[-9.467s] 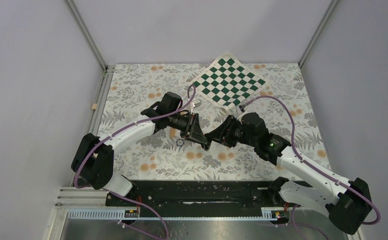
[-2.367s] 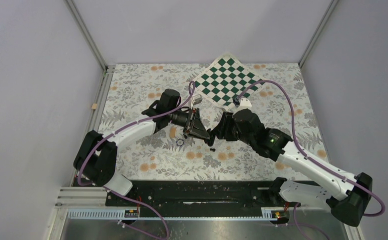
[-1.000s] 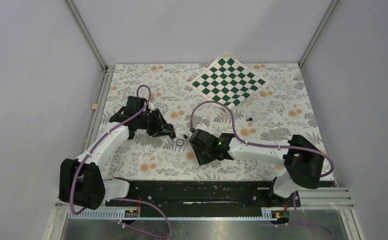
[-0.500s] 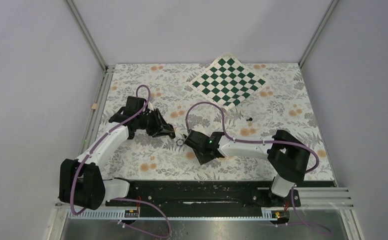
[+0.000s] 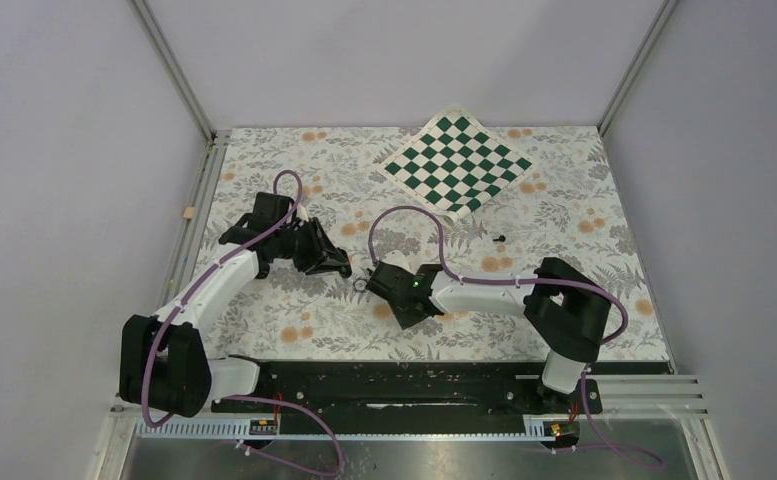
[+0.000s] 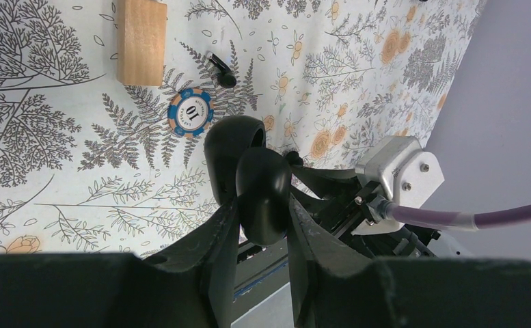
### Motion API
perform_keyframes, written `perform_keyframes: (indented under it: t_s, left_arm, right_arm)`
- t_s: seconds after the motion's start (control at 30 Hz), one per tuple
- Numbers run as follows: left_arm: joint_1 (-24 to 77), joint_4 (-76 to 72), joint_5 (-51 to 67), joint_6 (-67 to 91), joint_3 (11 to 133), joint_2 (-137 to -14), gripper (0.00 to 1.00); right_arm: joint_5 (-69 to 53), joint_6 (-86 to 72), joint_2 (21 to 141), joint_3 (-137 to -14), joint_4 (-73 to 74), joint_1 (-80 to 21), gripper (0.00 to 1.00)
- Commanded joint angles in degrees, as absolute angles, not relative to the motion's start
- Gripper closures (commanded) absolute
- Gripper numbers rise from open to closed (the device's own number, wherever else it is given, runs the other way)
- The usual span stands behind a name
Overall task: Insert the wireless bluetooth earbuds into the charging case
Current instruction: Pick up the right earbud from the center of the board.
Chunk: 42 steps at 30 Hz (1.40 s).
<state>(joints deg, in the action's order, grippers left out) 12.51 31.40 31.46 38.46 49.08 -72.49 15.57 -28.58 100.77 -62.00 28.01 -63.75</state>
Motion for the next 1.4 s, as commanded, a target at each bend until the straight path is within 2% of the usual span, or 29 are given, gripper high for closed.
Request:
perform_keyframes:
  t_s: [0.0,0.23,0.37,0.47,0.6,0.87,1.1,1.27,1.37]
  left_arm:
    - [12.3,29.2,32.8,38.2,49.4,-72.5,1.0]
    - [12.2,29.2,33.0,38.2,49.3,-72.2,1.0]
    - [12.2,29.2,33.2,38.2,49.2,-72.1,1.0]
    - [12.2,29.2,33.2,38.2,49.1,-71.8,1.0]
    - [12.2,29.2,33.4,38.4,49.0,-71.5,1.0]
    - [12.3,29.2,34.6,37.9,48.6,-71.0,1.0]
    - [12.4,29.2,36.7,36.9,48.4,-71.3,1.0]
    - [12.5,29.2,37.3,36.6,47.3,-70.9,1.0]
    - [12.5,29.2,37.1,36.6,46.8,-70.7,1.0]
  right_arm:
    - [17.8,-27.8,102.2,-63.4,28.9,-63.9,0.65]
    - [20.0,-27.7,103.7,-63.2,29.6,-63.9,0.65]
    - [20.6,-28.1,105.4,-62.9,29.6,-63.9,0.69]
    - [20.8,-28.2,105.3,-62.8,29.5,-63.9,0.77]
    - [20.7,-28.3,104.6,-63.3,29.6,-63.8,1.0]
    - [15.3,-29.6,96.3,-63.1,28.9,-61.4,1.0]
    - [4.1,-33.4,84.9,-57.1,22.8,-53.8,1.0]
    - [5.3,-32.5,81.5,-56.6,25.6,-53.0,1.0]
    - [7.6,-31.6,81.2,-55.0,26.5,-54.2,0.8]
